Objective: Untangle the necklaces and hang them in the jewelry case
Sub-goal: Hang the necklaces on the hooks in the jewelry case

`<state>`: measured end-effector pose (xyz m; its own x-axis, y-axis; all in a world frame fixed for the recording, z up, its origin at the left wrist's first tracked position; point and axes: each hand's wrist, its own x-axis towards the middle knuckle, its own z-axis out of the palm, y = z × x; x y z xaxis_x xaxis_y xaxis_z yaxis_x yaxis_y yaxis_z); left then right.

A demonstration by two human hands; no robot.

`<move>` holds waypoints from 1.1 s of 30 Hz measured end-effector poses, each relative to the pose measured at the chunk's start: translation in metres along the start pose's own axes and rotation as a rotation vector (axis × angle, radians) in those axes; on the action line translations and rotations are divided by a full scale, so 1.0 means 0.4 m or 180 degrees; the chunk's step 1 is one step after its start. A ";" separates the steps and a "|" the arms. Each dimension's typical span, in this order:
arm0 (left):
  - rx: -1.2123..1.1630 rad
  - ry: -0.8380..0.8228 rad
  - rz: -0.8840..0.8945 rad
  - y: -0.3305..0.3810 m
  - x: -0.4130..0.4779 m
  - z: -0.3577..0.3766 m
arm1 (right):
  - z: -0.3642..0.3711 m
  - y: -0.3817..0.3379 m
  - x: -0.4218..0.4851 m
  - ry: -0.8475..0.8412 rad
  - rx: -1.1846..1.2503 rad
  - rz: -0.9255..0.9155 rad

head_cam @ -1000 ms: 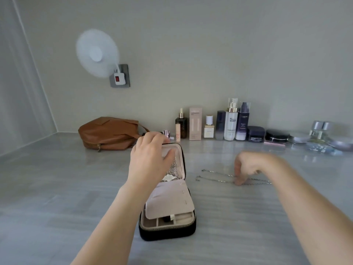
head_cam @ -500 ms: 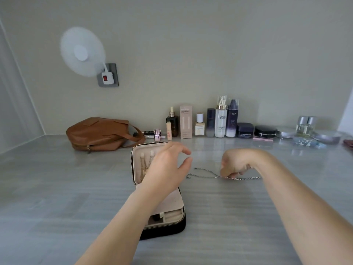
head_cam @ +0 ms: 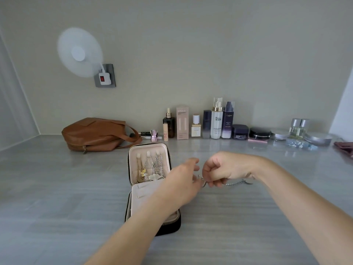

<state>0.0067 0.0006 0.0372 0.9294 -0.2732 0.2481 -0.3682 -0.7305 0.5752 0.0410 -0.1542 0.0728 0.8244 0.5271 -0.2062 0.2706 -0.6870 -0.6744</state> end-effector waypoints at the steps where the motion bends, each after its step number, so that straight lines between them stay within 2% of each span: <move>1: -0.0102 -0.0020 -0.0027 0.000 0.001 0.003 | 0.004 -0.009 -0.007 0.0028 0.0068 -0.0085; 6: -0.0722 0.0258 0.0047 -0.002 0.004 -0.014 | 0.005 -0.047 -0.029 0.0404 0.0371 -0.0439; 9: -0.0857 0.0460 0.0028 -0.002 0.003 -0.039 | -0.004 -0.050 -0.035 0.0573 0.0362 -0.0332; 12: -0.1077 0.0587 -0.0024 -0.008 0.006 -0.059 | -0.006 -0.044 -0.033 0.0673 -0.0049 -0.0159; 15: -0.1374 0.0721 -0.0046 -0.015 0.012 -0.075 | -0.010 -0.054 -0.034 0.0952 0.0119 -0.0379; 19: -0.2054 0.0559 0.0046 -0.009 0.007 -0.089 | -0.016 -0.100 -0.038 0.1155 0.0987 -0.0871; 24: -0.3176 0.0005 -0.0244 0.005 0.007 -0.095 | -0.015 -0.158 -0.011 0.1258 0.1436 -0.1052; 29: -0.3247 0.0140 -0.0272 -0.026 0.004 -0.121 | -0.020 -0.190 0.018 0.1724 0.2083 -0.1173; 33: -0.2639 0.0459 -0.0279 -0.068 0.004 -0.157 | -0.008 -0.175 0.035 0.1916 0.2321 -0.1132</move>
<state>0.0167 0.0595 0.0709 0.9640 -0.1132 0.2405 -0.2457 -0.0343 0.9687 0.0352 -0.1003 0.1196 0.9233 0.1634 0.3475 0.3456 0.0407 -0.9375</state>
